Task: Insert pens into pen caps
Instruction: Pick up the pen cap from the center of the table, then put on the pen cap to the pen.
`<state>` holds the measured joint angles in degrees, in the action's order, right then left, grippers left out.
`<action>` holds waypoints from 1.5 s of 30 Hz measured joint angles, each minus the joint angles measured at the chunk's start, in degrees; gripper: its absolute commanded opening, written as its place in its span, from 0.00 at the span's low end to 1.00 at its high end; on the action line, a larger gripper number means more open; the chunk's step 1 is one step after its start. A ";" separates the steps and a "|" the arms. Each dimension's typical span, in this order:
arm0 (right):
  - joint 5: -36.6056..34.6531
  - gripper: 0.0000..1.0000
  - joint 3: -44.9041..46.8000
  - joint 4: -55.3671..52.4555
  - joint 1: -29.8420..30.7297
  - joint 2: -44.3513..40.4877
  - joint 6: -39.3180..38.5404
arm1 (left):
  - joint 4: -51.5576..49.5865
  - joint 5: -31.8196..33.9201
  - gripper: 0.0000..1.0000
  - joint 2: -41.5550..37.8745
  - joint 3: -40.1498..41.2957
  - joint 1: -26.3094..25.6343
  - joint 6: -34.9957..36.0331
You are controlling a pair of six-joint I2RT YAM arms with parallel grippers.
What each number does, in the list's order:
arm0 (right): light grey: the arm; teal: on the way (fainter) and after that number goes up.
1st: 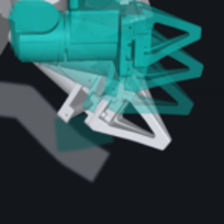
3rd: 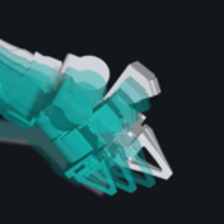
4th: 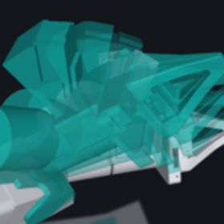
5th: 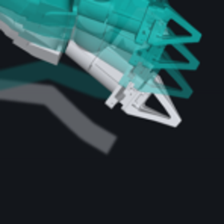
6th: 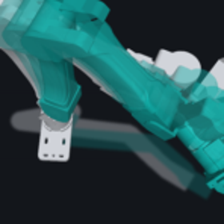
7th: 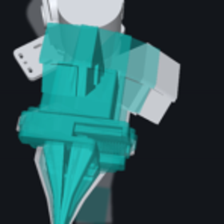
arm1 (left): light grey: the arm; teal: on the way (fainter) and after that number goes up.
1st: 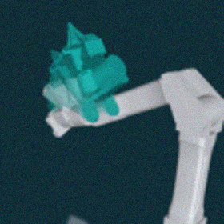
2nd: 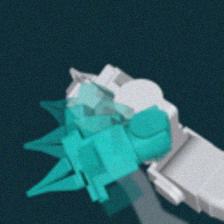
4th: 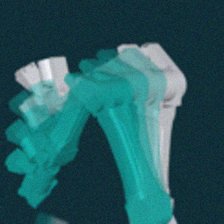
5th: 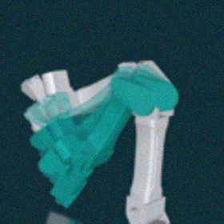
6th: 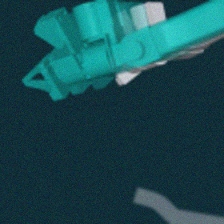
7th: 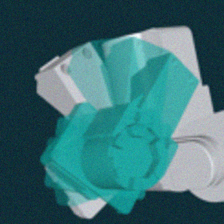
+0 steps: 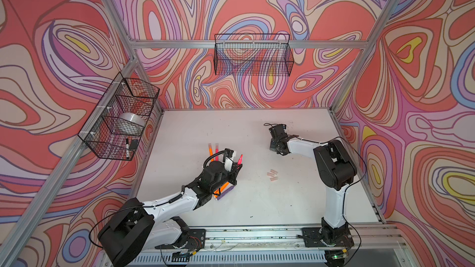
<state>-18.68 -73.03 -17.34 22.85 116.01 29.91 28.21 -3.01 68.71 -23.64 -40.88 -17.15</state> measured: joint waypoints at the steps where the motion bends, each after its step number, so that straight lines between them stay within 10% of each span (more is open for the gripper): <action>1: -0.04 0.11 0.00 0.04 0.00 0.00 0.00 | 0.00 0.00 0.00 0.00 0.00 0.00 0.00; 12: 1.44 0.00 5.90 0.63 -0.02 -5.40 0.83 | -0.04 -2.27 0.00 -0.02 -0.37 0.00 -0.02; 27: 16.15 0.00 26.51 18.91 4.28 -43.67 7.21 | 7.82 -9.35 0.00 2.56 -0.94 -0.85 -4.22; 45: 28.20 0.00 35.95 48.83 9.46 -47.50 13.33 | 6.69 0.76 0.00 2.69 -3.87 -11.37 0.72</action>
<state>9.52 -37.08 31.48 32.32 68.51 43.24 34.89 -2.24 71.40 -27.51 -52.25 -16.43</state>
